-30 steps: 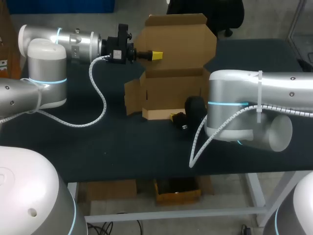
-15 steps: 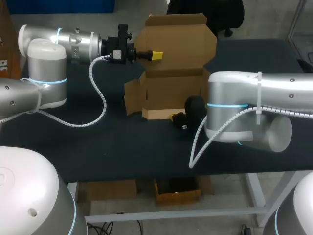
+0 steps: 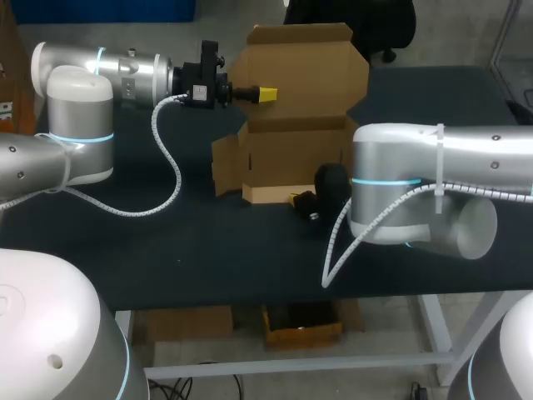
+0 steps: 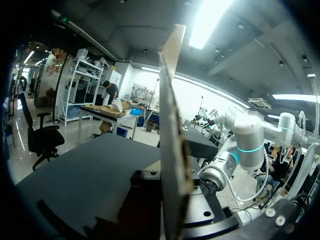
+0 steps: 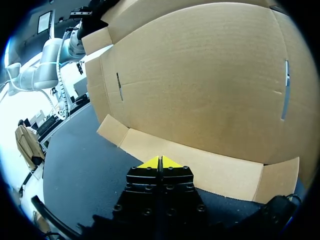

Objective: Assemble the packaging by folding the flat box into shape, placing the metal phone stand inside, and closing the box properly

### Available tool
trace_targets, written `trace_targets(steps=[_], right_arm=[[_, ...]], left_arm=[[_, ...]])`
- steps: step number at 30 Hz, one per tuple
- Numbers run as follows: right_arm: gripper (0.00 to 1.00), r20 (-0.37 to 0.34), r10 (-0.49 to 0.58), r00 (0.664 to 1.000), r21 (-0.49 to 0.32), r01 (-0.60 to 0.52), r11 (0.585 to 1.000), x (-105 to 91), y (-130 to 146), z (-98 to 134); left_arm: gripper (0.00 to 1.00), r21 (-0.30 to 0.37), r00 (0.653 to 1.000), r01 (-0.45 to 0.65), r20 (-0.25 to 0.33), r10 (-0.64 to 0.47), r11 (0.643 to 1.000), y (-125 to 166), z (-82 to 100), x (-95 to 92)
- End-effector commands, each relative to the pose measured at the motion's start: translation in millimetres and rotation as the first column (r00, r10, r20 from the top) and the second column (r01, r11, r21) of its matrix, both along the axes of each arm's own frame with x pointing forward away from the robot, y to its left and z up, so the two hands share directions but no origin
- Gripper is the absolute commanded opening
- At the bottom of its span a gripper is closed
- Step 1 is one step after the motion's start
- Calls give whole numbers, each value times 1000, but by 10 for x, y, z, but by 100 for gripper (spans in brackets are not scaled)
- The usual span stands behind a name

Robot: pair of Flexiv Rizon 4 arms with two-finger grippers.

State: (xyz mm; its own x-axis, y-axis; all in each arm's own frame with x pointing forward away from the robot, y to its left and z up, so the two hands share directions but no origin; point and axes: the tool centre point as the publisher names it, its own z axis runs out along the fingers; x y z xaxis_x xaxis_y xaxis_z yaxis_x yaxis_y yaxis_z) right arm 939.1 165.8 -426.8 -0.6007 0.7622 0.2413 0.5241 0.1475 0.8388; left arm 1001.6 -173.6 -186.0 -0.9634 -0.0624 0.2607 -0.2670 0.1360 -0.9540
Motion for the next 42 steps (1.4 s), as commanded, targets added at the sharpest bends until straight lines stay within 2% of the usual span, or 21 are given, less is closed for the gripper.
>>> trace_targets(steps=[1, 19, 42], right_arm=[[0, 7, -8, 1000, -1, 8, 1000, 0, 31, -37], [0, 7, -8, 1000, -1, 8, 1000, 0, 31, -37], [0, 7, -8, 1000, -1, 8, 1000, 0, 31, -37]], left_arm=[[0, -2, 1000, 3, 0, -3, 1000, 2, -10, 8], [0, 25, 1000, 10, -29, -9, 1000, 10, -146, -310], [0, 32, 999, 15, -41, -14, 999, -50, -274, -469]])
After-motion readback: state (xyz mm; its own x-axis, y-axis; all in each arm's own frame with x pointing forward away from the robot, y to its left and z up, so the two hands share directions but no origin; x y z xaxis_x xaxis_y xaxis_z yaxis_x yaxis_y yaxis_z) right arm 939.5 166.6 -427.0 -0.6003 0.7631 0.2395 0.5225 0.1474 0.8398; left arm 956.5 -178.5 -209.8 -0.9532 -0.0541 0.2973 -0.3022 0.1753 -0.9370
